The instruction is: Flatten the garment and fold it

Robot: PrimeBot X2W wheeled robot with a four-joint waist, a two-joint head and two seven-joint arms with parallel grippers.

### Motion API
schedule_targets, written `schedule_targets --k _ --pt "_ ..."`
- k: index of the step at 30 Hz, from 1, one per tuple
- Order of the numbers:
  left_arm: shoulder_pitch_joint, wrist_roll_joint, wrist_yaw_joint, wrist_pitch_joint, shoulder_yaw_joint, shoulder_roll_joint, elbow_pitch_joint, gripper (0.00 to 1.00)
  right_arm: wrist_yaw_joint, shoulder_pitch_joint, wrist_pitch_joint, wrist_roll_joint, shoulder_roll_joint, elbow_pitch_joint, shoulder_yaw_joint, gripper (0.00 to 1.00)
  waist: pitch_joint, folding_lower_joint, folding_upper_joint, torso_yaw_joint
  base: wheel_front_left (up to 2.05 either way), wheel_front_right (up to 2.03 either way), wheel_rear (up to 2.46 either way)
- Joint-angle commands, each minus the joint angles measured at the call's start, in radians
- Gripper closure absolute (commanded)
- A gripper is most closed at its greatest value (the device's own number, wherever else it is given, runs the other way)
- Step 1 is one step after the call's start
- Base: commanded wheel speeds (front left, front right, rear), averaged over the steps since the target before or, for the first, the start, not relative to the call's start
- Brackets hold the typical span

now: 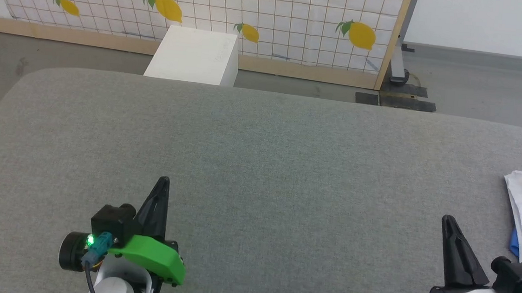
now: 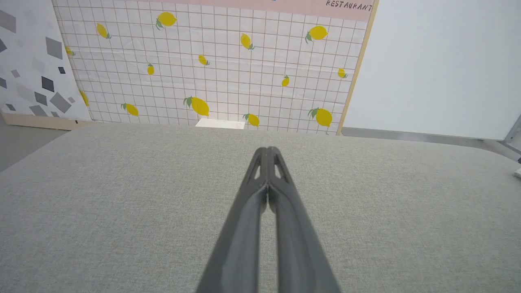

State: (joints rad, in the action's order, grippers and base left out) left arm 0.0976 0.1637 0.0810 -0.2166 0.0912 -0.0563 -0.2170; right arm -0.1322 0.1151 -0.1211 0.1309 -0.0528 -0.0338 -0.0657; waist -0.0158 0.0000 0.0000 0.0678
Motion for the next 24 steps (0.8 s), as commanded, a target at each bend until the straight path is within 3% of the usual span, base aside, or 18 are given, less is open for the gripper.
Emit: schedule_targets --k 1,24 --pt "-0.017 -0.011 -0.006 0.006 -0.004 0.001 0.008 1.0 0.0 -0.018 0.006 -0.008 0.0 0.003 0.004 1.0 0.0 0.0 0.0 -0.001 0.0 0.0 0.0" --pt "-0.035 -0.045 -0.023 0.053 -0.023 0.002 0.054 1.0 0.001 -0.039 0.031 -0.035 0.001 0.01 0.017 1.0 0.004 0.0 0.0 -0.016 0.0 0.0 0.0"
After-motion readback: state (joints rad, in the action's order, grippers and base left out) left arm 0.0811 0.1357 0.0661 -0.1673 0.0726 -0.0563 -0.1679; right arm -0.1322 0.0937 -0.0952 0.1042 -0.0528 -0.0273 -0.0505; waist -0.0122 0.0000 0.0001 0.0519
